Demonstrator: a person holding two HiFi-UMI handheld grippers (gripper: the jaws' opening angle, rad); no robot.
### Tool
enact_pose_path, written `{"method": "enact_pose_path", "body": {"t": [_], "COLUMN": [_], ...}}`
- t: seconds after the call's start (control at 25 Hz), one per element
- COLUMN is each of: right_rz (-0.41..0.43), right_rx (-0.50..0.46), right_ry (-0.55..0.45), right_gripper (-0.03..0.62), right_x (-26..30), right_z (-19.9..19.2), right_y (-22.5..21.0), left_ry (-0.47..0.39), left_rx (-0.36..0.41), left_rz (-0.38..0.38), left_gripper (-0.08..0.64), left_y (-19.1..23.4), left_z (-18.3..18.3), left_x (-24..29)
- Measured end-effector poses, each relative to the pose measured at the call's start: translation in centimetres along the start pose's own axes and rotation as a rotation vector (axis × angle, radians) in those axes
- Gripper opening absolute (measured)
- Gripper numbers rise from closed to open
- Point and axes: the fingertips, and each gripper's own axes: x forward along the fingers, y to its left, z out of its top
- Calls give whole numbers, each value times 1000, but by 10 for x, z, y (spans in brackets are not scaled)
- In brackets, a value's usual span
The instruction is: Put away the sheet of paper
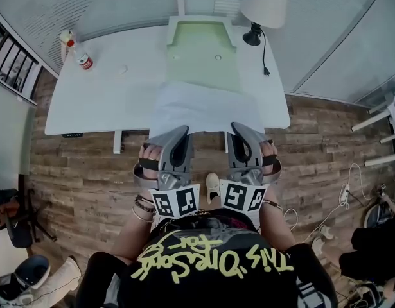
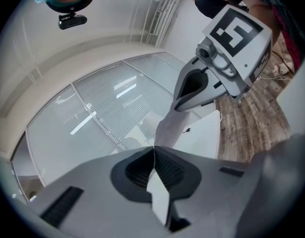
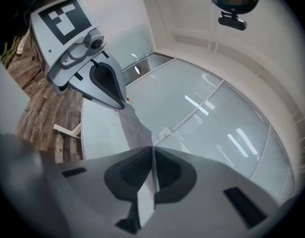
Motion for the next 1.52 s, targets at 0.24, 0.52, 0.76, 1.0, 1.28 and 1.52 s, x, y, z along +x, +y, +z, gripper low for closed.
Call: {"method": "enact_pose_path", "body": {"t": [0.24, 0.52, 0.76, 1.0, 1.28, 1.52], "right_rz": [14, 46, 69, 100, 116, 128], "right_rx": [3, 5, 5, 14, 3, 10], "right_ry": [-24, -55, -84, -110, -117, -105], "right_gripper": [8, 8, 8, 8, 8, 8], "right_x": [26, 54, 73, 86, 97, 97], "right_z": [-11, -24, -39, -50, -53, -54], "right_y": [-13, -22, -33, -37, -30, -29], "left_ry": [20, 59, 83, 117, 122, 124], "left_rx": [-2, -15, -14, -30, -39, -37], "left_rz": [20, 38, 52, 66, 66, 45], "left_gripper": [9, 9, 9, 9, 9, 9], "left_y": [8, 11, 11, 6, 8, 8], "left_z": [1, -2, 1, -1, -11, -11], "left_x": [29, 59, 83, 98, 105, 106]}}
